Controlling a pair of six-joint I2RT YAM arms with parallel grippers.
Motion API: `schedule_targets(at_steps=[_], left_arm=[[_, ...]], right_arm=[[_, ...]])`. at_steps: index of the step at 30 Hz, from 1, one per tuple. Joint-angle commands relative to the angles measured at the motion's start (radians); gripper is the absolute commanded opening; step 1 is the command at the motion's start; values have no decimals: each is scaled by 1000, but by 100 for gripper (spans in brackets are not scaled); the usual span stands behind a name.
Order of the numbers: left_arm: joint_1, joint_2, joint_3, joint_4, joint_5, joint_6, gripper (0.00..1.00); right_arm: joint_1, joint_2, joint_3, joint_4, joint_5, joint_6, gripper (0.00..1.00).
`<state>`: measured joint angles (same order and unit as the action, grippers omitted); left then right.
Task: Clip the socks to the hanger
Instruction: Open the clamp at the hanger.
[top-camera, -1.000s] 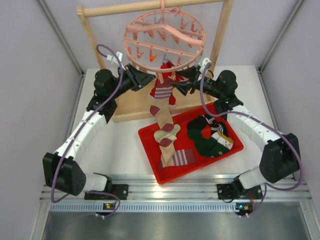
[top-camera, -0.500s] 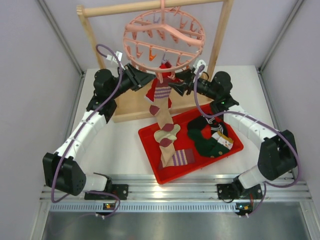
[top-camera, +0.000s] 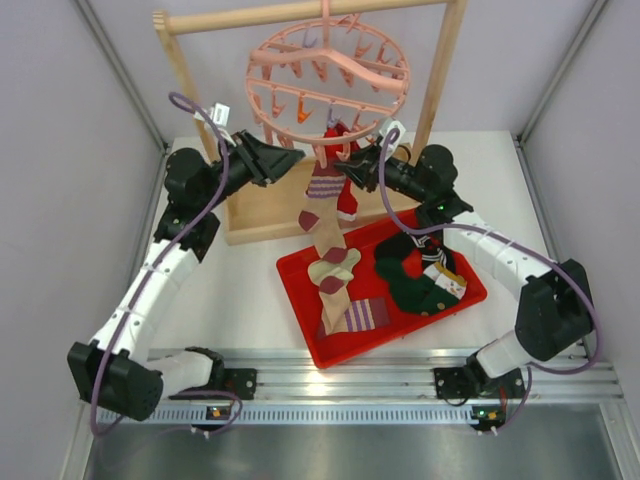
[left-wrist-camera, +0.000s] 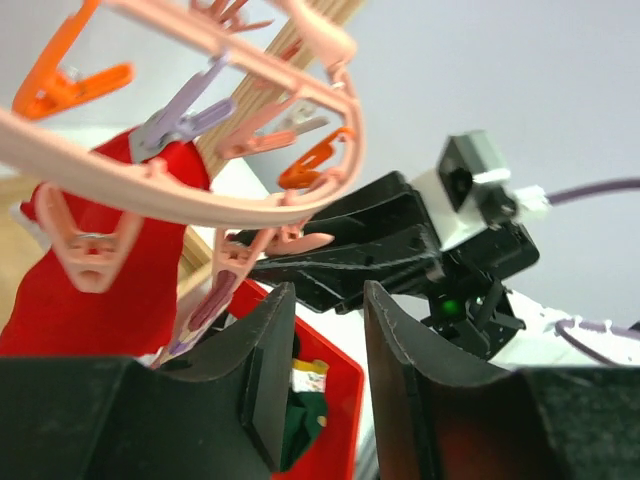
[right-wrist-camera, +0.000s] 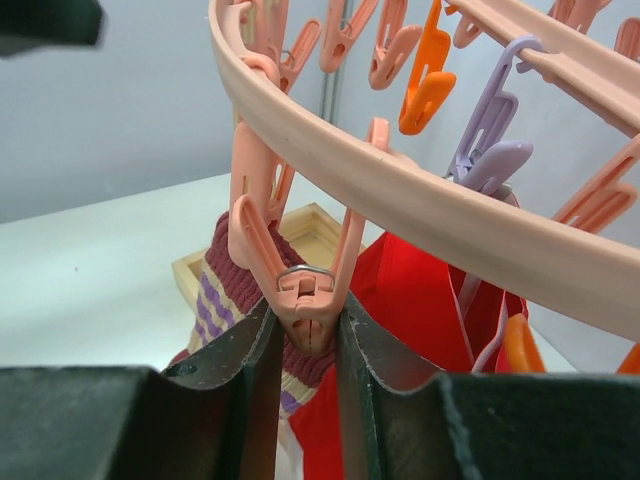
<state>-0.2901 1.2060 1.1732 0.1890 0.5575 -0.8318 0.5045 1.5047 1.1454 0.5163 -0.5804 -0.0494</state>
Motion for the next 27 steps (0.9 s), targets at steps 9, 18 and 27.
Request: schedule_targets(at_steps=[9,18,27], left_arm=[[-129,-53,68,-115,-85,316,43],[-242,23,134,-141,-202,415,46],[-256,75,157,-132,-228,385,47]], right_arm=[[68,-104,42,-114,143,-18,3],[108,-129,50,-203,223,-17,0],[115,-139,42,-206,229,-10,0]])
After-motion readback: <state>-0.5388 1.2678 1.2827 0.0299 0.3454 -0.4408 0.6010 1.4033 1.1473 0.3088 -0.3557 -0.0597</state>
